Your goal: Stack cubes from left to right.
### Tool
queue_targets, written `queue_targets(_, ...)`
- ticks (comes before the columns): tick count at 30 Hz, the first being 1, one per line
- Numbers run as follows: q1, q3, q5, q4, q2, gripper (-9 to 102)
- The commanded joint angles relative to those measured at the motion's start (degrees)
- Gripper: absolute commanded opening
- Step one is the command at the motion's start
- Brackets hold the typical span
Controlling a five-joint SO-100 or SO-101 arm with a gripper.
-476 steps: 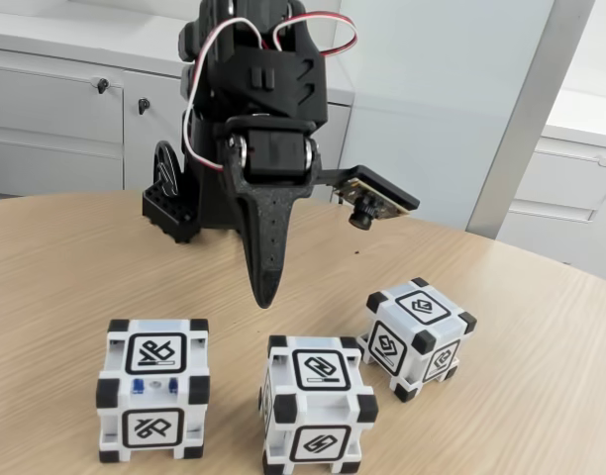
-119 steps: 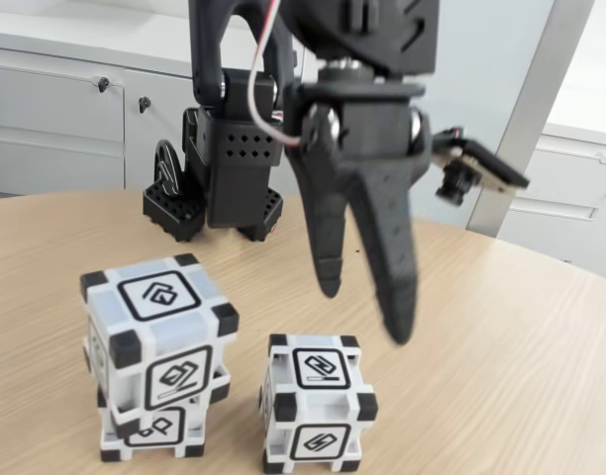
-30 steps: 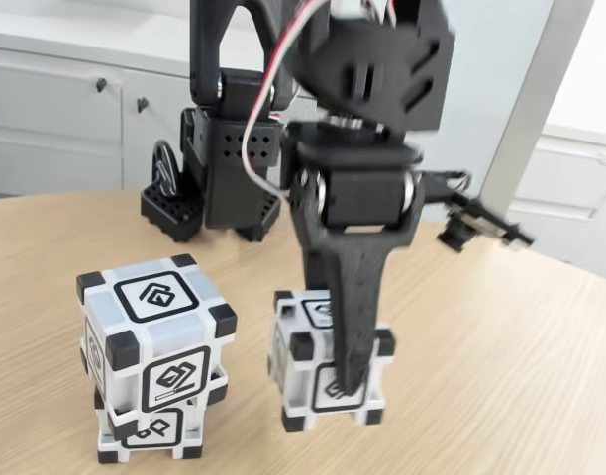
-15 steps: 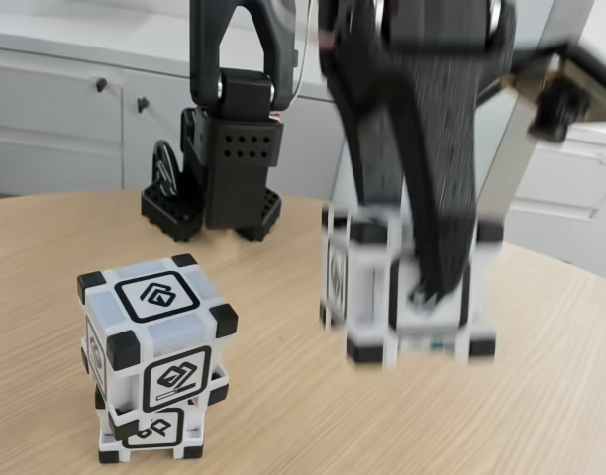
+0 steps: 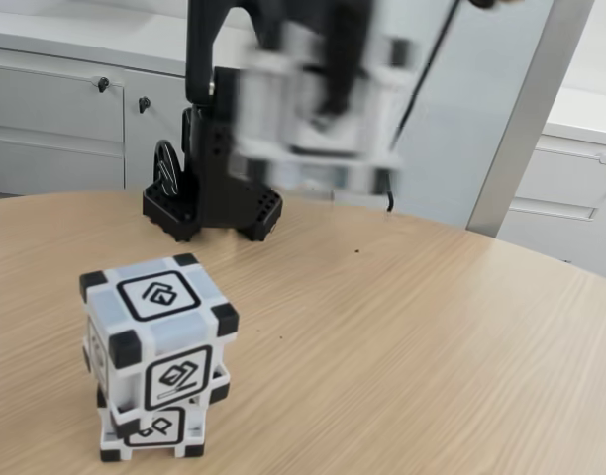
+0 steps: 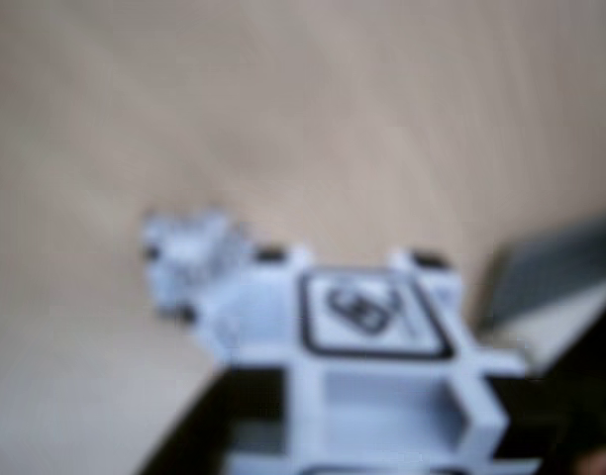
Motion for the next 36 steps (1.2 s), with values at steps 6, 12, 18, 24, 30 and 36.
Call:
queue_targets(6,6.06,-2.11,-8.0,0.62,1.41,15)
queue_targets(12,10.99,-1.85,-11.51,0.7,1.23,15)
queue_targets(18,13.1,2.2,-13.45,0.62,1.14,15)
queue_targets(24,12.22,5.89,-13.18,0.62,1.14,15)
queue_targets(30,12.22,6.15,-13.45,0.62,1.05,15)
queue_targets(36,12.04,6.15,-13.71,0.53,1.05,15)
